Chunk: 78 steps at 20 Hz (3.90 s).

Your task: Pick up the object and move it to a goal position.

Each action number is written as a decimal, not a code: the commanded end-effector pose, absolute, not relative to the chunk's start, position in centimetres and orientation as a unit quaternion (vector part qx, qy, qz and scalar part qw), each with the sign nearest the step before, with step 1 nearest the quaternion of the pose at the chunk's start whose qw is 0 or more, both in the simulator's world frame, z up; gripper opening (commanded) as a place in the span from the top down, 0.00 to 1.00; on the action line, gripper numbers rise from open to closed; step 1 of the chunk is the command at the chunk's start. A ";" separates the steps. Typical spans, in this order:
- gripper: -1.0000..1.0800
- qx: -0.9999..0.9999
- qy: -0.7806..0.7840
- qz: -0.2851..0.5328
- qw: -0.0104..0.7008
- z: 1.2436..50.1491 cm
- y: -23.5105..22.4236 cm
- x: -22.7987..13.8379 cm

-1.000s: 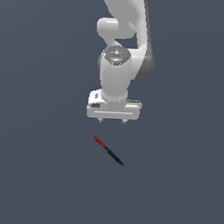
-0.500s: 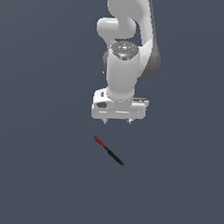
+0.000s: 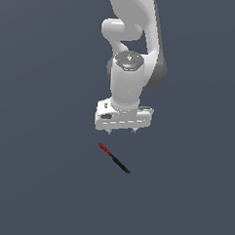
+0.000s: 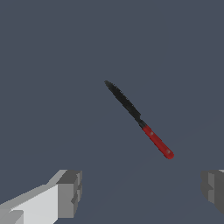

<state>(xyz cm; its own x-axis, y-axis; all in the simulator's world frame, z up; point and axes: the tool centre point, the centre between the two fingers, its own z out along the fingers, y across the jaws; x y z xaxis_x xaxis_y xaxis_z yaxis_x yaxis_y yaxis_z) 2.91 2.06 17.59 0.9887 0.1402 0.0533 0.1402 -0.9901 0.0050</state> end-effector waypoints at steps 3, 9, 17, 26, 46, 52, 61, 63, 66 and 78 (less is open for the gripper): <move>0.04 0.993 0.112 0.023 0.003 16.3 1.7 3.6; 0.04 0.982 0.187 0.016 0.006 13.9 1.1 4.8; 0.04 0.957 0.291 0.007 0.006 10.2 0.1 6.3; 0.04 0.927 0.374 0.002 0.002 7.0 -0.8 7.2; 0.04 0.915 0.404 0.000 0.000 2.9 -1.1 7.4; 0.04 0.914 0.405 0.000 0.000 0.8 -1.1 7.4; 1.00 0.914 0.405 0.000 0.000 0.8 -1.1 7.5; 1.00 0.914 0.405 0.000 0.000 0.8 -1.1 7.5; 1.00 0.914 0.407 0.001 0.000 1.0 -0.9 7.6; 1.00 0.914 0.406 0.001 0.000 1.9 2.0 5.8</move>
<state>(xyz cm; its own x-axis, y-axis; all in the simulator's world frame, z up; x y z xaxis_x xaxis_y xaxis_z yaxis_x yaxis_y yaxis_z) 6.18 1.29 1.61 0.6703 0.7421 0.0006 0.7421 -0.6703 -0.0003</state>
